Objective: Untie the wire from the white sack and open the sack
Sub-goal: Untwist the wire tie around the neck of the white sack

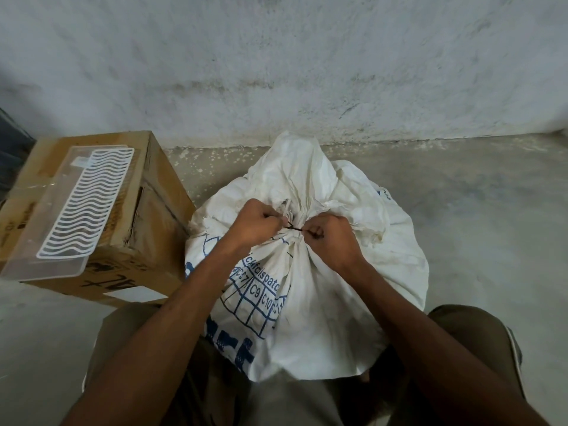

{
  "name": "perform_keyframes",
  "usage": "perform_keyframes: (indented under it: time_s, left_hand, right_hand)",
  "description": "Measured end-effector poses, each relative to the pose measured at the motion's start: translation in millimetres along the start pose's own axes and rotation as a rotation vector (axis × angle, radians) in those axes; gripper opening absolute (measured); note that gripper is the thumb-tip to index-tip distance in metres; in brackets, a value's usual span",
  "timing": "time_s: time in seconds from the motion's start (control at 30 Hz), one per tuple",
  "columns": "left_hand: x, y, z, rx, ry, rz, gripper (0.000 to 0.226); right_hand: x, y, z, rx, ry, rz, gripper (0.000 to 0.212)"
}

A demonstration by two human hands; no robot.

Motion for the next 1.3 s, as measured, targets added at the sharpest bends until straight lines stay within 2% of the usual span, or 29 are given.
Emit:
perform_keyframes:
  time_s: [0.17,0.3,0.43,0.5,0.57,0.7,0.83,0.9,0.97,1.07,1.2,1.3]
  left_hand:
    - [-3.1,-1.2,-14.6,-0.061,0.018,-0.020,0.012]
    - [-6.2,15.8,-18.0,0.211,0.139,0.154,0.014]
    - [-8.8,23.4,-12.1,0.494,0.213,0.304,0.022]
    - [-6.0,19.8,-13.8,0.586,0.245,0.297,0.024]
    - [-3.0,17.2,-14.5,0.544,0.196,0.237,0.025]
    - [-4.1,10.4,-7.9,0.190,-0.051,0.059,0.025]
    - [-6.3,8.1,-1.2,-0.030,-0.161,0.043,0.026]
    - [-4.2,8.8,0.8,0.001,-0.192,0.078,0.021]
    - [-4.4,6.0,6.0,0.224,-0.193,0.133,0.014]
    - [-7.6,-8.9,16.4,0.498,-0.221,0.123,0.033]
    - [-8.4,-7.2,15.8,0.441,-0.230,0.171,0.046]
    - [5.0,-15.1,10.0,0.223,-0.255,0.090,0.053]
  right_hand:
    - [1.9,-4.9,-1.1,-0.004,-0.001,-0.026,0.010]
    - [-0.7,-19.8,-2.3,-0.069,0.008,-0.139,0.009]
    - [-3.6,-21.9,-5.5,-0.067,0.047,-0.143,0.009]
    - [-4.9,-22.3,-5.0,-0.086,0.051,-0.140,0.010]
    - [-4.7,-22.3,-3.5,-0.094,0.047,-0.122,0.011]
    - [-2.4,-24.3,1.4,-0.157,0.015,-0.093,0.014]
    - [0.3,-31.8,3.0,-0.227,-0.007,-0.131,0.015]
    - [1.5,-32.3,3.4,-0.234,-0.031,-0.151,0.015]
    - [1.2,-31.0,4.5,-0.223,-0.050,-0.159,0.013]
    - [-0.4,-28.5,7.3,-0.206,-0.062,-0.157,0.012]
    - [1.8,-24.4,8.3,-0.155,-0.058,-0.149,0.006]
    - [3.4,-21.9,11.7,-0.133,-0.070,-0.146,0.005]
Point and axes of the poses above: each hand's wrist, its own x-axis towards the middle knuckle, its own z-axis out of the palm, y = z × x, the point moved 10 cm from there along x, towards the middle knuckle, and after that the axes turned 13 degrees about -z, right-handed, at the moved point
